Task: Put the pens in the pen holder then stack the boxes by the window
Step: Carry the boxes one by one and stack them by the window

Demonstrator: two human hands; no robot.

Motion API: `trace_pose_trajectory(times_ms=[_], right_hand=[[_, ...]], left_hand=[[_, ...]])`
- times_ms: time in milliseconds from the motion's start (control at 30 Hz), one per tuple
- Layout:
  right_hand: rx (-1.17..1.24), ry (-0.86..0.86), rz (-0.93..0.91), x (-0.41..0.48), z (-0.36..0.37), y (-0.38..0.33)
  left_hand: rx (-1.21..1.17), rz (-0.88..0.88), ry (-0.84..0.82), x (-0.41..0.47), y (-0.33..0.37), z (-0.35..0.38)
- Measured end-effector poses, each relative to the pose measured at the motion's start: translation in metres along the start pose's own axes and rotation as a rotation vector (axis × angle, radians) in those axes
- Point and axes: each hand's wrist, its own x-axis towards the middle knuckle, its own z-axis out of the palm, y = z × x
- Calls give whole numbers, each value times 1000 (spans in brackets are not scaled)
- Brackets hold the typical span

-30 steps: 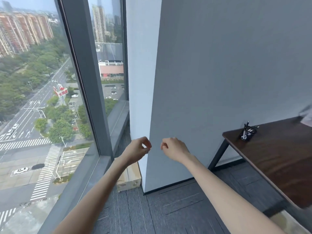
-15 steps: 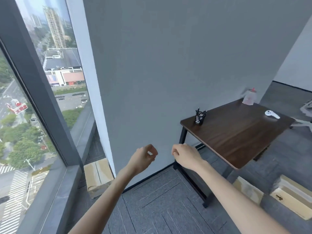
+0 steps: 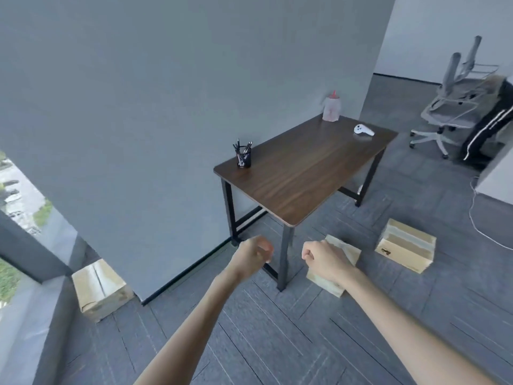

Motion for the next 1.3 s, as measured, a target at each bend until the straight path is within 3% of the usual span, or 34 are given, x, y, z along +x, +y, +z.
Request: trace_pose_trajectory(times_ms=[433,833,1300], right_hand=[[59,-97,157,62,-6,232],[9,-222,53,187,-47,363],[18,-369,-195,293,-47,529]], left_hand=[[50,-78,-222,173,83,155],[16,-180,-141,334,131,214],[-103,-436,147,443,177,346]])
